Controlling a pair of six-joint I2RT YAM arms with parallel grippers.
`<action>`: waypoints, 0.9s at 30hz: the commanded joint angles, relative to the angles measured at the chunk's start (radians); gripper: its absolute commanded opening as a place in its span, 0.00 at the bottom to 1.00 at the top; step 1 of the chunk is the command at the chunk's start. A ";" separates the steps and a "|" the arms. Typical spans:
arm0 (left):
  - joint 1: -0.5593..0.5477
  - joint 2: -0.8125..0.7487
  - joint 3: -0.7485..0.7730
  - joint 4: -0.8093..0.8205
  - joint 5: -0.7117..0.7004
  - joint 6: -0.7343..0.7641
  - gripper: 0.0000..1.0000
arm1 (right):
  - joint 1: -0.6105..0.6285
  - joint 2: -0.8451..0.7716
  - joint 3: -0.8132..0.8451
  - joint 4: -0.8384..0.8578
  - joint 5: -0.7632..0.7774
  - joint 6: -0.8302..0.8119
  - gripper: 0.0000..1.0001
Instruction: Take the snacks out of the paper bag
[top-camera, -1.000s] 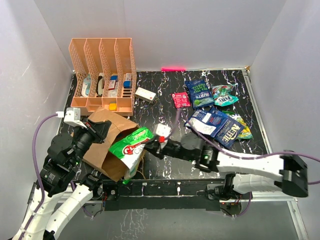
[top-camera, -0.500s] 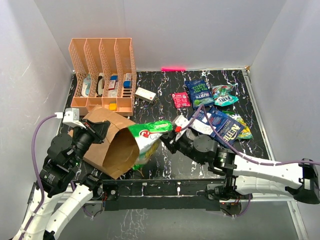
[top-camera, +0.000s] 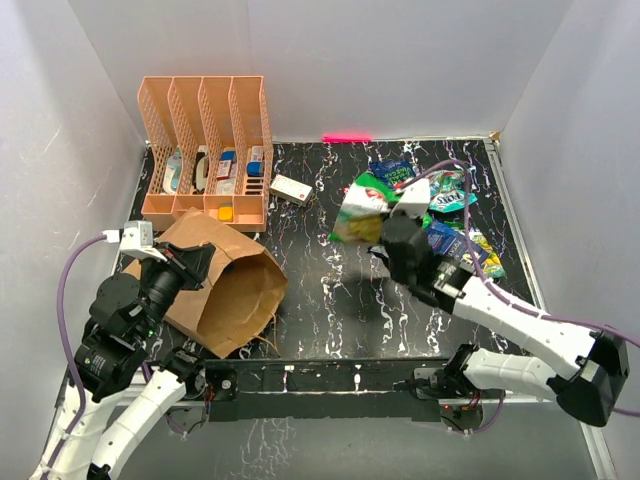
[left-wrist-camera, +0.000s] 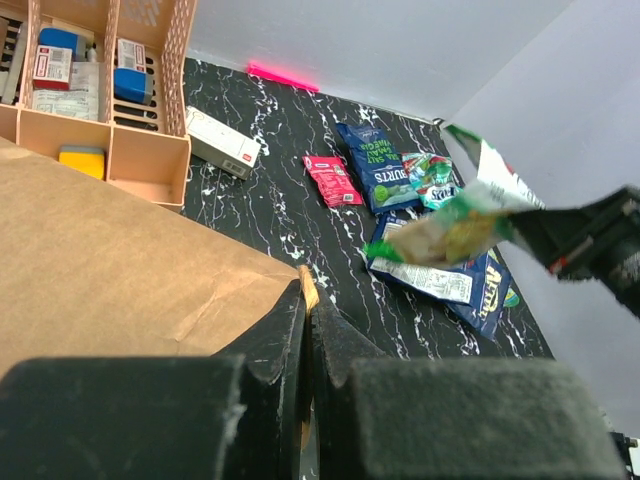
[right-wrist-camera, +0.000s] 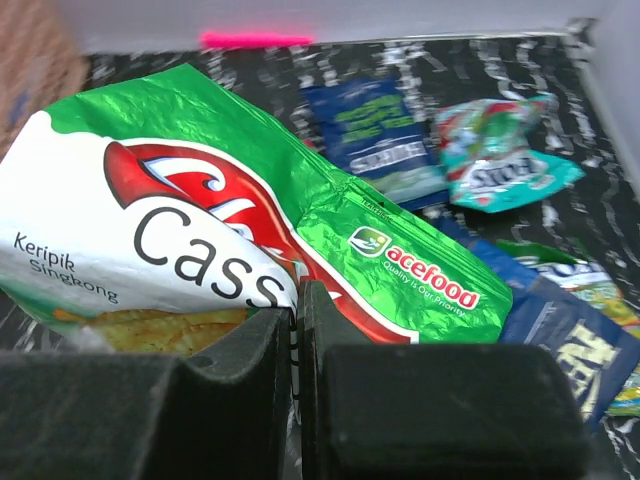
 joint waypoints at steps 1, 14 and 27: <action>-0.003 -0.002 -0.011 0.019 0.000 0.015 0.00 | -0.218 0.060 0.121 0.011 -0.072 0.080 0.08; -0.003 -0.053 -0.009 -0.008 -0.027 0.027 0.00 | -0.547 0.349 0.357 0.019 -0.588 0.127 0.08; -0.003 -0.021 -0.002 0.000 -0.020 0.037 0.00 | -0.530 0.260 0.122 0.065 -1.233 0.301 0.08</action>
